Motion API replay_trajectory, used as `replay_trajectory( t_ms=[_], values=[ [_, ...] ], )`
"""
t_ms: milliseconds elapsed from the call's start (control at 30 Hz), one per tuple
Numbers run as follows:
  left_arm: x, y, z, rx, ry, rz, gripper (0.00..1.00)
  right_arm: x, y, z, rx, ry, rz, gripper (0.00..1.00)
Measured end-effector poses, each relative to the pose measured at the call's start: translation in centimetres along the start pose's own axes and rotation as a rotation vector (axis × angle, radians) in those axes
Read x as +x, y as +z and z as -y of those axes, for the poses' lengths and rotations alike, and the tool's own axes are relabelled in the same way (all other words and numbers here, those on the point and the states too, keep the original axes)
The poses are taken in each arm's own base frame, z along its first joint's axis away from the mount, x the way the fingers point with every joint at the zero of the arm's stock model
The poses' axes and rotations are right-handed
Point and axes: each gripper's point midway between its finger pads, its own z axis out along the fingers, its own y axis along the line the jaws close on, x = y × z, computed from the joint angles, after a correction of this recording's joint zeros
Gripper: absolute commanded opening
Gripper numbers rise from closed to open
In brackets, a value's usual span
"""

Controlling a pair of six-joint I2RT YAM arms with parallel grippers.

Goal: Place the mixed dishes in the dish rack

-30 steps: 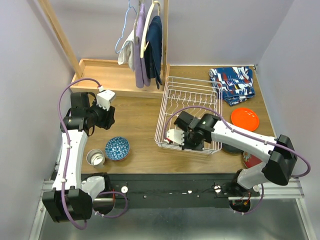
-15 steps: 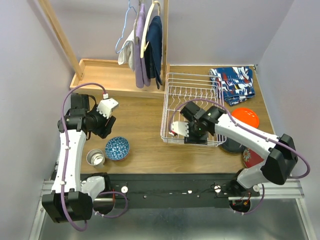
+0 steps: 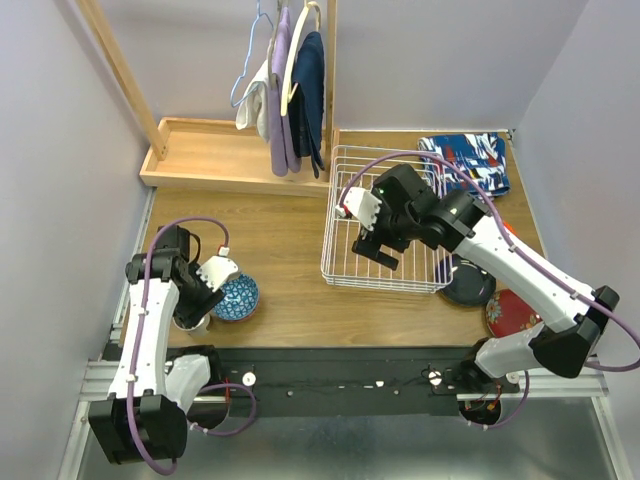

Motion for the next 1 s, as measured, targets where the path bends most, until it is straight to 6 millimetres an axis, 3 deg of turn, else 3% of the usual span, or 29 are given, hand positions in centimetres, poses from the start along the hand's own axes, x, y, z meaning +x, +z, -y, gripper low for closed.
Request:
replay_trajectory(
  t_ms=[67,333,600,1000],
  values=[
    [0.8,0.3,0.6,0.023,0.005,-0.031,0.59,0.3,0.2,-0.2,-0.005,0.006,-0.010,1.00],
    [0.8,0.5,0.7,0.036,0.006,-0.037,0.64,0.9,0.7,-0.6,-0.015,0.016,-0.028,1.00],
    [-0.7,-0.1,0.6,0.054,0.016,0.021,0.66,1.3,1.1,-0.8,-0.020,0.016,-0.037,1.00],
    [-1.6,1.5,1.7,0.194,-0.014,-0.046,0.47,2.2,1.8,-1.3,-0.034,0.013,-0.066,1.00]
  ],
)
